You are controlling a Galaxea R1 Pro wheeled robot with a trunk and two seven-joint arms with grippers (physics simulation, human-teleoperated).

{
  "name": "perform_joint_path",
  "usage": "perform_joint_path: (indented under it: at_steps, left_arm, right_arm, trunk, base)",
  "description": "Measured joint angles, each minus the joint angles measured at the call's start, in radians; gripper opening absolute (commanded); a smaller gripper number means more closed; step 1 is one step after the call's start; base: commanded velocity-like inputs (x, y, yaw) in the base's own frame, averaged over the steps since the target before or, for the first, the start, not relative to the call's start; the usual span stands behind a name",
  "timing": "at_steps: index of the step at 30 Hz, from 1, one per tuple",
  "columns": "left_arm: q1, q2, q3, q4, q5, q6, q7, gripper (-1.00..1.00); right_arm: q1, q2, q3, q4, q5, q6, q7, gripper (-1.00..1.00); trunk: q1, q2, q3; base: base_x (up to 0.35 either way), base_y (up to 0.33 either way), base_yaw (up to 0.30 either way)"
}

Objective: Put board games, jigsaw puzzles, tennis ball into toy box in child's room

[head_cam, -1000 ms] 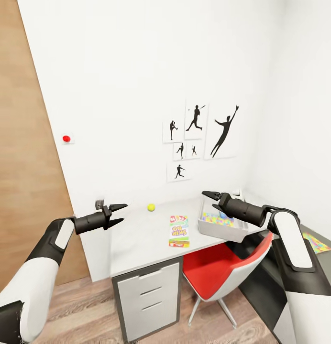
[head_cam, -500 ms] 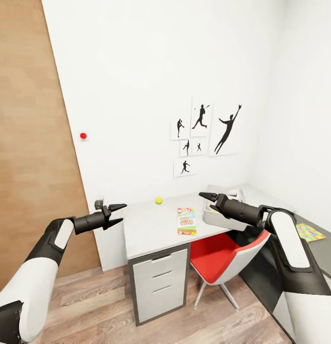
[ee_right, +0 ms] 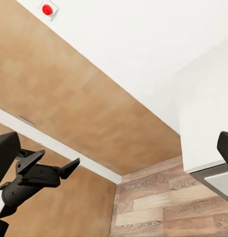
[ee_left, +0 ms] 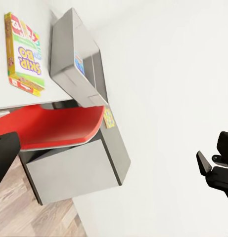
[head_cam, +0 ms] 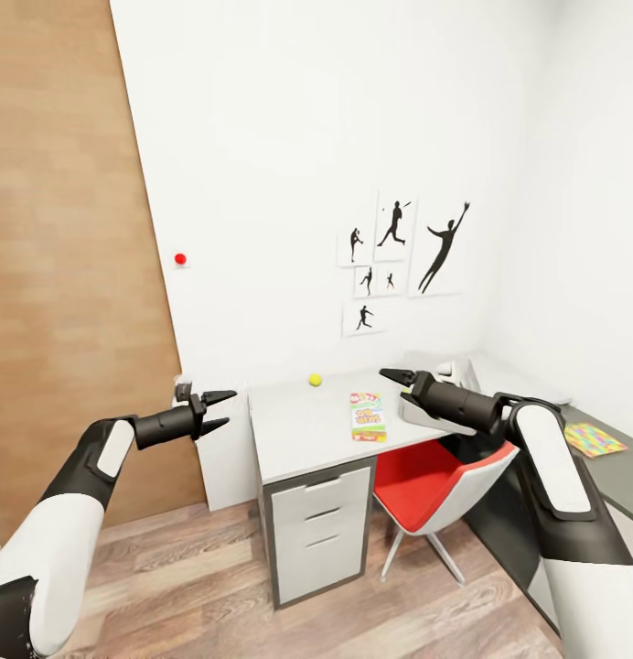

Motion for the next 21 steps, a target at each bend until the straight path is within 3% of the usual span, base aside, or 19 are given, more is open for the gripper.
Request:
perform_joint_path:
  at_steps: [5,12,21]
  left_arm:
    - [0.0,0.0,0.0,0.002,0.0,0.0,0.0,1.0]
    - [0.0,-0.001,-0.001,0.003,0.0,0.0,0.0,1.0]
    - [0.0,0.0,0.0,0.003,-0.001,0.0,0.0,1.0]
  right_arm:
    - [0.0,0.0,0.0,0.0,-0.001,-0.004,0.0,1.0]
    - [-0.001,0.0,0.001,0.0,-0.002,0.001,0.0,1.0]
    - [-0.001,0.0,0.002,-0.004,-0.001,0.003,-0.009,1.0]
  trunk:
    - [0.0,0.0,0.002]
    - [0.0,0.0,0.002]
    - [0.0,0.0,0.002]
  base:
    - [0.003,0.001,0.086]
    - [0.169,0.0,0.009]
    - [0.01,0.0,0.0]
